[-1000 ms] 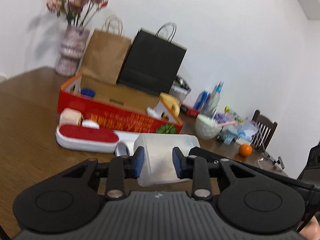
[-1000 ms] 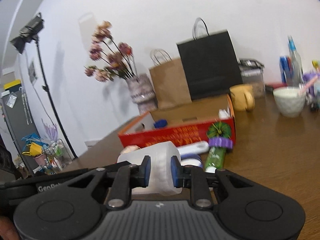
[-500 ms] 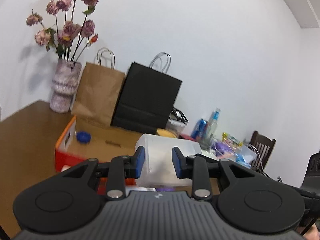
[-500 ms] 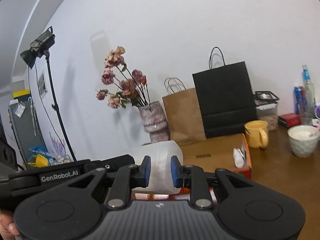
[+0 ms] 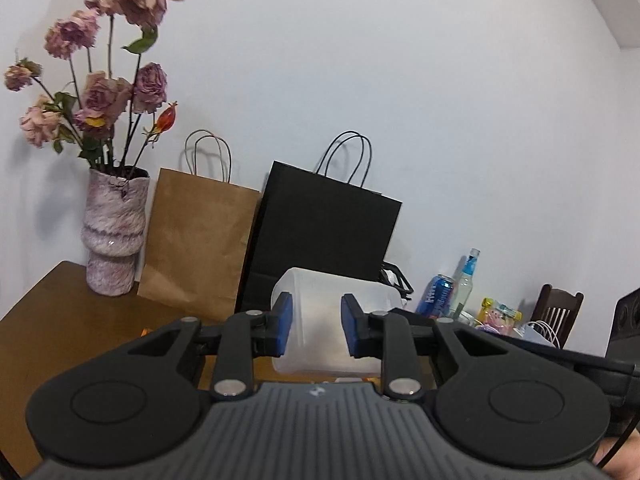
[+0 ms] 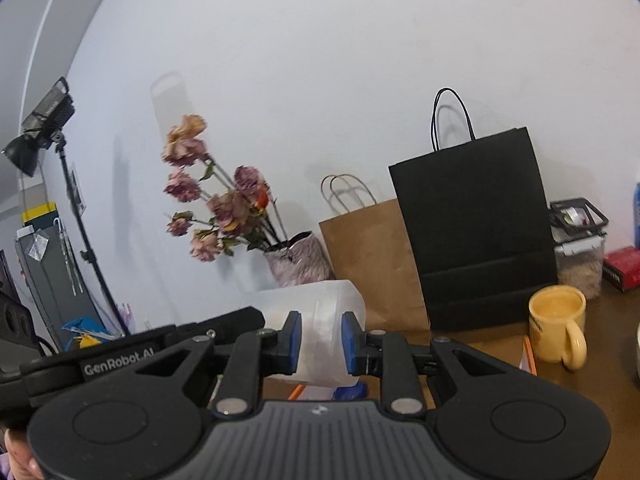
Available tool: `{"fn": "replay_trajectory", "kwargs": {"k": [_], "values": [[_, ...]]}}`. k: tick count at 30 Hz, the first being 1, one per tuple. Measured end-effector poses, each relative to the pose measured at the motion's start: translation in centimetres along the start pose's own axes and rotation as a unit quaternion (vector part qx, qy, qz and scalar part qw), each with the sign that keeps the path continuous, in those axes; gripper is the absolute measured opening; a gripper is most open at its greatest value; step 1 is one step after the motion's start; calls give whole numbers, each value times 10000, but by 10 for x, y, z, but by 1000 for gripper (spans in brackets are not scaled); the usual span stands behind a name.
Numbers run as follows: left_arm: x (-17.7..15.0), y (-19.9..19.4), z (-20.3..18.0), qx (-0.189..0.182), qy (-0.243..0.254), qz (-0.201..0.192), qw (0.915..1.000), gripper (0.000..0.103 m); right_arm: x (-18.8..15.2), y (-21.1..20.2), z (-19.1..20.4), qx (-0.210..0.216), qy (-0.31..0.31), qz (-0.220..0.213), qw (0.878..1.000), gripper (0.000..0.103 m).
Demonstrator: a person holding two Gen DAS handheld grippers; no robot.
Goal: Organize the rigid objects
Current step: 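Lift the white container and carry it over the box with the left gripper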
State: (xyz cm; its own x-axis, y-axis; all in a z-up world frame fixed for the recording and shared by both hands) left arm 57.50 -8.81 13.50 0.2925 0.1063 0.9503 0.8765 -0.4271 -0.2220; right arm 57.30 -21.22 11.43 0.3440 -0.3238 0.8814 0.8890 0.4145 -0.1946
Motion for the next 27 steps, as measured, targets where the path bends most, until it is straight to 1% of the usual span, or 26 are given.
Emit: {"fn": "replay_trajectory", "kwargs": {"k": [5, 9, 12, 14, 19, 22, 27], "values": [[11, 43, 20, 96, -55, 165, 9998, 26, 16, 47, -17, -60, 113, 228, 9997, 21], [3, 78, 40, 151, -149, 452, 9988, 26, 9, 86, -39, -80, 363, 622, 9974, 21], [-16, 103, 56, 230, -214, 773, 9965, 26, -7, 116, -60, -114, 652, 1006, 9927, 21], [-34, 122, 68, 299, -365, 1035, 9935, 26, -21, 135, -75, -178, 788, 1212, 9893, 21], [-81, 164, 92, 484, -631, 1582, 9842, 26, -60, 181, -111, -491, 1063, 1652, 9793, 22], [-106, 183, 105, 511, -786, 1883, 9776, 26, -80, 201, -126, -637, 1117, 1886, 9736, 22], [-134, 199, 119, 661, -801, 2277, 9682, 26, -110, 220, -137, -787, 1055, 2313, 9639, 22]]}}
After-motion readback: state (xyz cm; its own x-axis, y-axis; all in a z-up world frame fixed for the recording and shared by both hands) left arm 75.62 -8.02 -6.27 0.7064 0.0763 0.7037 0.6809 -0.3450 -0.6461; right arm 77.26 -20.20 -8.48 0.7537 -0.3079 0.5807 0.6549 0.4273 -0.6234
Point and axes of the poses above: each gripper's, at about its wrist camera, not at the fingertips, and y roughly the way its jaws point, z to its left, x to its top, the point moved 10 cm from there along y, roughly the way its jaws point, and after that the axes turned 4 degrees about y, right-handed, at the moved point
